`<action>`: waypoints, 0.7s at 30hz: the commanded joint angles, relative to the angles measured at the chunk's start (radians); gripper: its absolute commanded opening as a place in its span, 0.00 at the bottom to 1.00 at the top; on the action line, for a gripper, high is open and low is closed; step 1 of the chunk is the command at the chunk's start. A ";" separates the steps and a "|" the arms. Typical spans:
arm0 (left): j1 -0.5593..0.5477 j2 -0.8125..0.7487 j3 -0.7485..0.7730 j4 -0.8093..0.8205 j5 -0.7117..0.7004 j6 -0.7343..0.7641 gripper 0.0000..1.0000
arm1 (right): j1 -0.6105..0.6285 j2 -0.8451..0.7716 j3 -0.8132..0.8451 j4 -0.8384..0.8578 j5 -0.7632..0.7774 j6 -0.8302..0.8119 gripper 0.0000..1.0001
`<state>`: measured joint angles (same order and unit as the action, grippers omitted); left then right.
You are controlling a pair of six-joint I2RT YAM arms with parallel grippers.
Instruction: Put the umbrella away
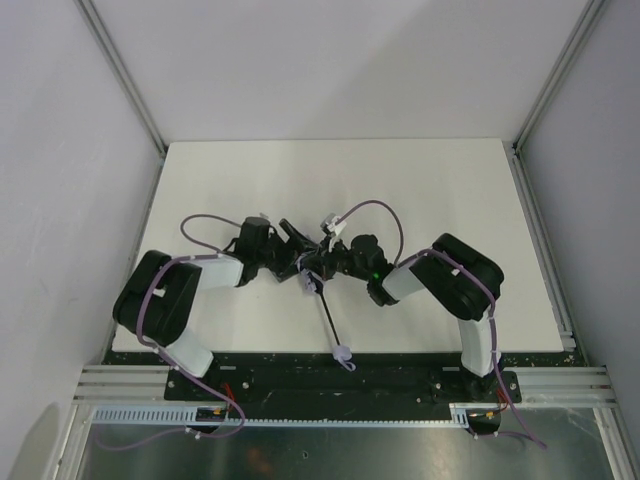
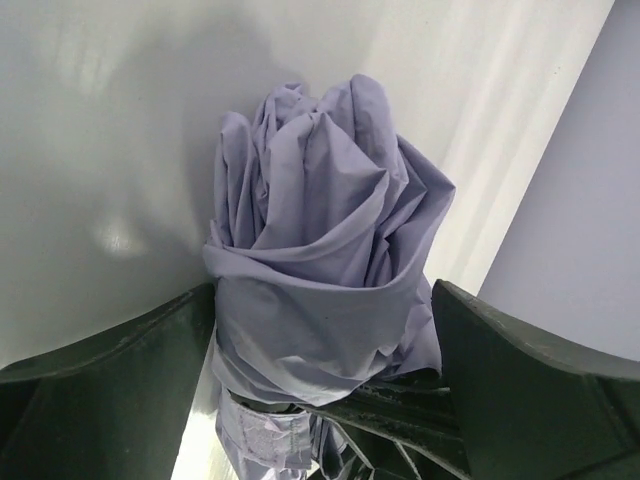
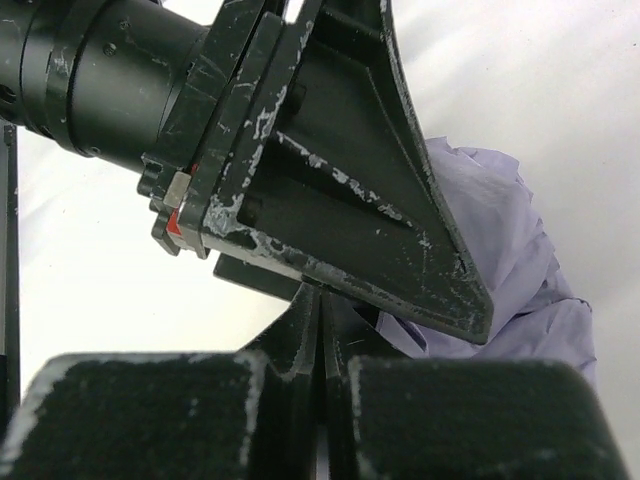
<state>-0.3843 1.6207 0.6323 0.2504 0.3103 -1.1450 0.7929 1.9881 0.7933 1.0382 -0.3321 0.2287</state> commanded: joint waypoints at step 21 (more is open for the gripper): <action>-0.047 0.194 0.224 -0.506 -0.382 0.245 0.01 | -0.011 0.038 0.039 -0.155 -0.022 0.009 0.00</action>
<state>-0.4351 1.7744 0.8936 0.0429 0.0906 -1.0012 0.7696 2.0090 0.8143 1.0447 -0.3485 0.2382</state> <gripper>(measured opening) 0.139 0.008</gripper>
